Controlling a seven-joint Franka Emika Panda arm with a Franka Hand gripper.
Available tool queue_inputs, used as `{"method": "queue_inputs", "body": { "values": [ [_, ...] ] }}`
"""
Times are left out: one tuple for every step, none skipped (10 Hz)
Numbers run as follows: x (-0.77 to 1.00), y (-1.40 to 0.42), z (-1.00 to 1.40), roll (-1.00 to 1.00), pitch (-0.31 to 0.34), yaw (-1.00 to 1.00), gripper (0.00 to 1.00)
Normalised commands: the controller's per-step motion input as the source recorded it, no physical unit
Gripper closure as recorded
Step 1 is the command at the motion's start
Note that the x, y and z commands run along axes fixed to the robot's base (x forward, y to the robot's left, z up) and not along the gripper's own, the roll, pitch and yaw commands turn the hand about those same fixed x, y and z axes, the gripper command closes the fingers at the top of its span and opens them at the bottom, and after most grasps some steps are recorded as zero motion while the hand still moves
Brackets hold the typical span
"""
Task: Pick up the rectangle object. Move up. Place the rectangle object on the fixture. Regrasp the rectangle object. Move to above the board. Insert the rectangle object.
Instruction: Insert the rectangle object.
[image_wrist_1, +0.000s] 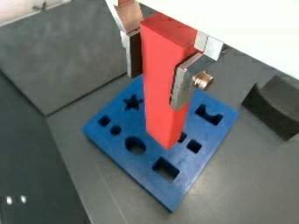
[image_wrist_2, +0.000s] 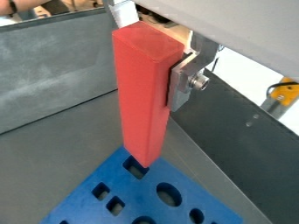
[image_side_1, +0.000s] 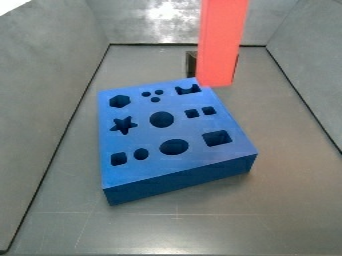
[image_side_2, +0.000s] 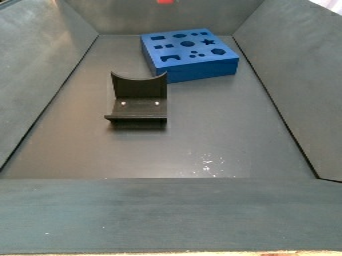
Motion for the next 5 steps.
{"method": "queue_inputs", "body": {
  "values": [
    [0.11, -0.05, -0.44, 0.0, -0.12, 0.4, 1.0],
    [0.09, -0.01, -0.48, 0.22, -0.023, 0.37, 1.0],
    [0.09, 0.0, -0.44, 0.2, -0.04, 0.37, 1.0],
    [0.11, -0.01, -0.43, 0.14, -0.051, 0.36, 1.0],
    [0.14, -0.09, -0.29, 0.0, -0.043, 0.26, 1.0]
  ]
}}
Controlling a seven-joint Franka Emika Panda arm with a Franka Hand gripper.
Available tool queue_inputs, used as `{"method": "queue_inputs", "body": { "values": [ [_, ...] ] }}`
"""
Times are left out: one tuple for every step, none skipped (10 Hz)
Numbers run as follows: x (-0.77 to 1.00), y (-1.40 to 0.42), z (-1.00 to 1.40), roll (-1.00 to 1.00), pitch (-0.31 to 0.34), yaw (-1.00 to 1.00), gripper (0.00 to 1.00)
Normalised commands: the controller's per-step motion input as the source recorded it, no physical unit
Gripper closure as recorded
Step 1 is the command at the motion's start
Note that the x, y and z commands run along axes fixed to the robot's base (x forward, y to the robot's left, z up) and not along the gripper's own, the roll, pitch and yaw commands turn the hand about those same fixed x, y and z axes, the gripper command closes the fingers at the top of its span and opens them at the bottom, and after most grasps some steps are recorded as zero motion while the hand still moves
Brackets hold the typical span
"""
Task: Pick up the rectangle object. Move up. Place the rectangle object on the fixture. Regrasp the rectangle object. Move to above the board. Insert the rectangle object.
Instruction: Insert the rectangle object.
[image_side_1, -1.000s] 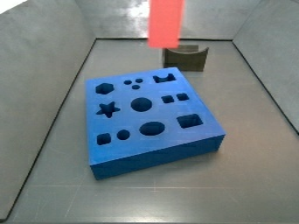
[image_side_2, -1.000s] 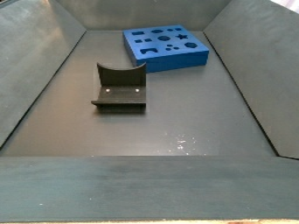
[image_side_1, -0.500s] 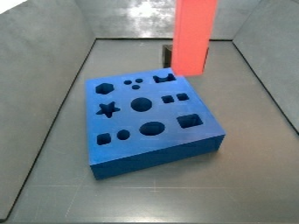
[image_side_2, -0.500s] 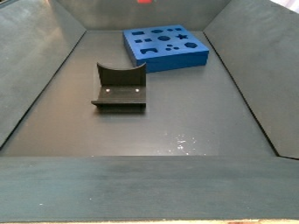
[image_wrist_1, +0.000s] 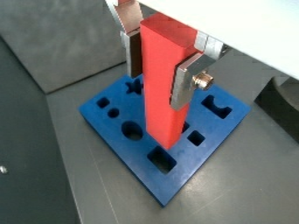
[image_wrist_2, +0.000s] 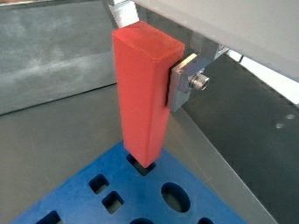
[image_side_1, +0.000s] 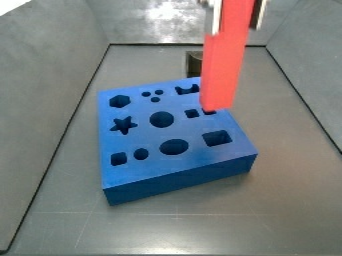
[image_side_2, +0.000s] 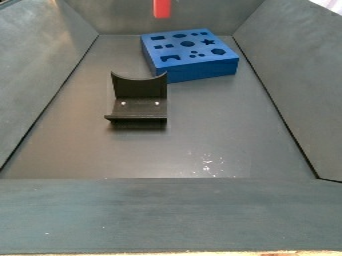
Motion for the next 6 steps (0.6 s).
{"method": "queue_inputs", "body": {
  "values": [
    [0.0, -0.06, -0.15, -0.02, -0.011, 0.03, 1.0],
    [0.11, -0.13, -0.19, 0.0, -0.017, 0.07, 1.0],
    [0.19, -0.13, -0.24, 0.0, -0.057, 0.11, 1.0],
    [0.19, -0.1, -0.28, 0.0, -0.04, 0.14, 1.0],
    [0.19, -0.05, -0.31, 0.09, -0.014, 0.18, 1.0],
    [0.16, 0.0, -0.31, 0.12, -0.003, 0.23, 1.0]
  ]
}}
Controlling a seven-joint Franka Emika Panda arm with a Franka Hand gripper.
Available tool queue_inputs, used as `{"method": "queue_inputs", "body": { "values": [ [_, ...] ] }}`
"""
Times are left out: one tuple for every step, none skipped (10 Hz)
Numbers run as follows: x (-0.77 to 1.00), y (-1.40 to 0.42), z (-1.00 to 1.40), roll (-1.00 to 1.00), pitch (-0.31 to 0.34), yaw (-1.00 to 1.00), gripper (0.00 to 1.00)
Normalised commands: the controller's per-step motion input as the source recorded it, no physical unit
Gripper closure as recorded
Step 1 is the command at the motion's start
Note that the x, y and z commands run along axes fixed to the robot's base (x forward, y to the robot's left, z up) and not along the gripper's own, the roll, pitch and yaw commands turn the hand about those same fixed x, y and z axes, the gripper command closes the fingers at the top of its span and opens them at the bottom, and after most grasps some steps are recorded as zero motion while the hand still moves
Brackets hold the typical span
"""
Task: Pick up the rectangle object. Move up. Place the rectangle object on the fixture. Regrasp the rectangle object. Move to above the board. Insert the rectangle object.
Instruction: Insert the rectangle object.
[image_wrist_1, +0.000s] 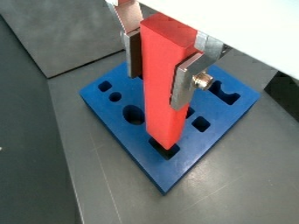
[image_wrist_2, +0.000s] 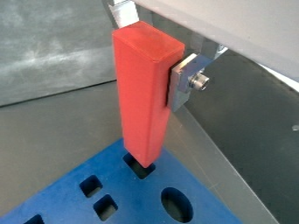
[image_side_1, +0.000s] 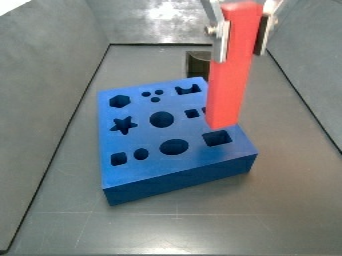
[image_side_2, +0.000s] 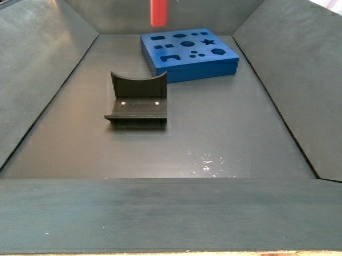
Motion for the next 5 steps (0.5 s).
{"method": "queue_inputs", "body": {
  "values": [
    [0.11, 0.0, -0.33, 0.1, -0.011, 0.27, 1.0],
    [0.07, 0.0, -0.35, 0.07, 0.0, 0.24, 1.0],
    [0.11, 0.0, -0.23, 0.0, -0.009, 0.11, 1.0],
    [0.0, 0.02, 0.0, 0.0, 0.0, 0.0, 1.0],
    [0.0, 0.0, -0.12, 0.26, 0.0, -0.26, 1.0]
  ]
}}
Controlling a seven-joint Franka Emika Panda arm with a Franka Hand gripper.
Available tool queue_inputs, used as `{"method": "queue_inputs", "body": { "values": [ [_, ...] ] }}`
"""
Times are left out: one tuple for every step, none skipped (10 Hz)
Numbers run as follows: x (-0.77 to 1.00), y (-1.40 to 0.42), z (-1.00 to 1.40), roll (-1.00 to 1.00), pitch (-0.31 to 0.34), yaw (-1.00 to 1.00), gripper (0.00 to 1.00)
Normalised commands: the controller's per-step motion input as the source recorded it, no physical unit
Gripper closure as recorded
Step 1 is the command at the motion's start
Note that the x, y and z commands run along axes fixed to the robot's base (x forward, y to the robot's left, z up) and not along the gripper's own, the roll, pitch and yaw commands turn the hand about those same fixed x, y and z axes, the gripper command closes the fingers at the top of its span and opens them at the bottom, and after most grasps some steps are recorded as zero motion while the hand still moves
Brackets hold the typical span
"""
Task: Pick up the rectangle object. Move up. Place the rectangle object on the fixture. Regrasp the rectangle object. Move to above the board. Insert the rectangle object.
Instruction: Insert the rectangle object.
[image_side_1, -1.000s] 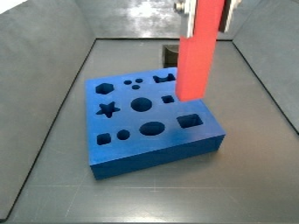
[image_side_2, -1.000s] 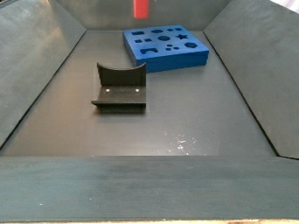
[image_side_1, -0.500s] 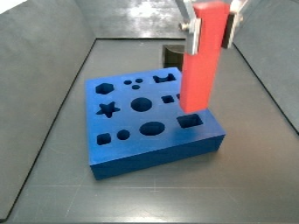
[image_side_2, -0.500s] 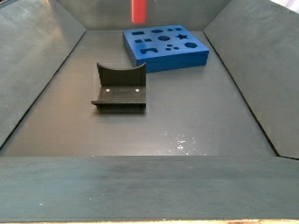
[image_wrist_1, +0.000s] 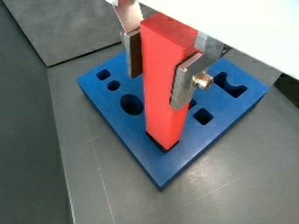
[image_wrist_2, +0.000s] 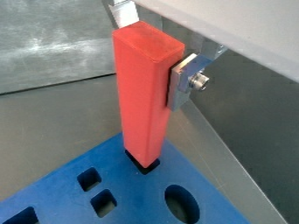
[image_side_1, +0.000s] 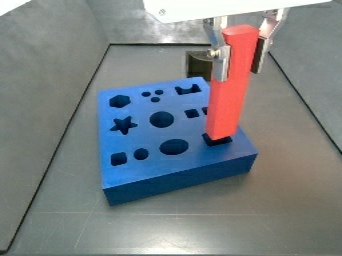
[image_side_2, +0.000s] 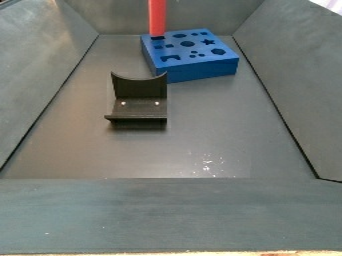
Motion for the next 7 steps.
{"method": "queue_inputs", "body": {
  "values": [
    [0.0, 0.0, -0.07, 0.26, 0.0, -0.41, 1.0],
    [0.0, -0.05, -0.05, 0.0, 0.0, 0.0, 1.0],
    [0.0, -0.08, -0.05, -0.01, -0.003, 0.0, 1.0],
    [0.0, -0.13, -0.09, 0.0, -0.023, 0.0, 1.0],
    [0.0, 0.0, -0.02, 0.0, 0.0, 0.0, 1.0],
    [0.01, 0.0, -0.12, 0.0, 0.0, 0.0, 1.0],
    [0.05, 0.0, -0.17, 0.03, 0.0, 0.0, 1.0]
  ]
}}
